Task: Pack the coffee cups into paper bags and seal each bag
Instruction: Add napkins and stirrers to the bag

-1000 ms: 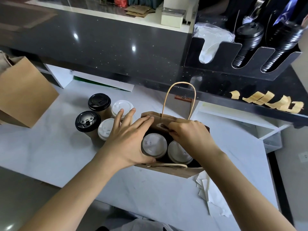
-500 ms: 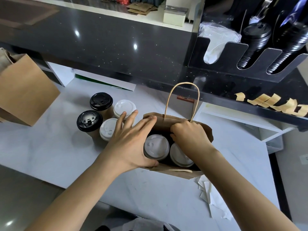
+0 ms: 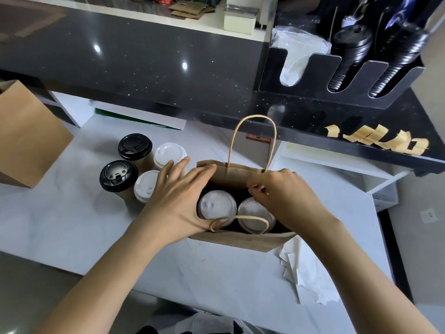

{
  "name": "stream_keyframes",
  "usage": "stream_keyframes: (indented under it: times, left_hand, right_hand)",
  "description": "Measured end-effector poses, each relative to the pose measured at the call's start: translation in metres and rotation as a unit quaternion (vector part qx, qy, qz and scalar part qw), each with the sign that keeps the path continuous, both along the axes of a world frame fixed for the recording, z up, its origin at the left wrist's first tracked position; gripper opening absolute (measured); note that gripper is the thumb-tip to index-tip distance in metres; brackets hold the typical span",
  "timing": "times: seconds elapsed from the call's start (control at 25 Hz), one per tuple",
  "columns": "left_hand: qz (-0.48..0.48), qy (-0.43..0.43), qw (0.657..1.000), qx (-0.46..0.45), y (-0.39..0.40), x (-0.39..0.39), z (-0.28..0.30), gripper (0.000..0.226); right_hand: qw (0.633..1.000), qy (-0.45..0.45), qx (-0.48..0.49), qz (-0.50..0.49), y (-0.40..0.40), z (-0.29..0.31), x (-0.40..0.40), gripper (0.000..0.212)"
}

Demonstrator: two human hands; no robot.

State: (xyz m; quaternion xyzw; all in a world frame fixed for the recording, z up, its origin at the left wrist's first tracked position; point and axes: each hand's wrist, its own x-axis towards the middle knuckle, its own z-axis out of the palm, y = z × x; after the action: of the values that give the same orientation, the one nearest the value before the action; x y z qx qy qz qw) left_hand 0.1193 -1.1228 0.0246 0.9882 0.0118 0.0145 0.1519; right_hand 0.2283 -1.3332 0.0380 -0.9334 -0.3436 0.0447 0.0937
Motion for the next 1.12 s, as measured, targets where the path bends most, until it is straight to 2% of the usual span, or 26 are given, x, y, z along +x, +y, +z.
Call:
stream_keyframes:
  times: [0.2, 0.52, 0.76, 0.96, 1.12]
  left_hand:
    - [-0.003, -0.032, 0.999, -0.024, 0.001, 0.004, -0.004, 0.099]
    - [-0.015, -0.021, 0.997, -0.073, 0.006, 0.012, -0.009, 0.093]
    - [-0.017, -0.013, 0.995, -0.095, 0.008, 0.016, -0.009, 0.091]
    - [-0.019, -0.009, 0.994, -0.108, 0.007, 0.015, -0.007, 0.092]
    - [-0.018, -0.013, 0.992, -0.125, 0.007, 0.015, -0.008, 0.092]
  right_hand:
    - [0.984, 0.028, 0.168, -0.05, -0.037, 0.019, -0.008, 0.013]
    - [0.953, -0.022, 0.27, -0.133, -0.093, 0.011, -0.017, 0.011]
    - [0.949, 0.025, 0.208, -0.236, -0.129, -0.05, -0.034, 0.014]
    - [0.935, 0.088, 0.127, -0.318, -0.146, -0.112, -0.055, 0.008]
    - [0.932, 0.092, 0.078, -0.341, -0.147, -0.142, -0.074, 0.029]
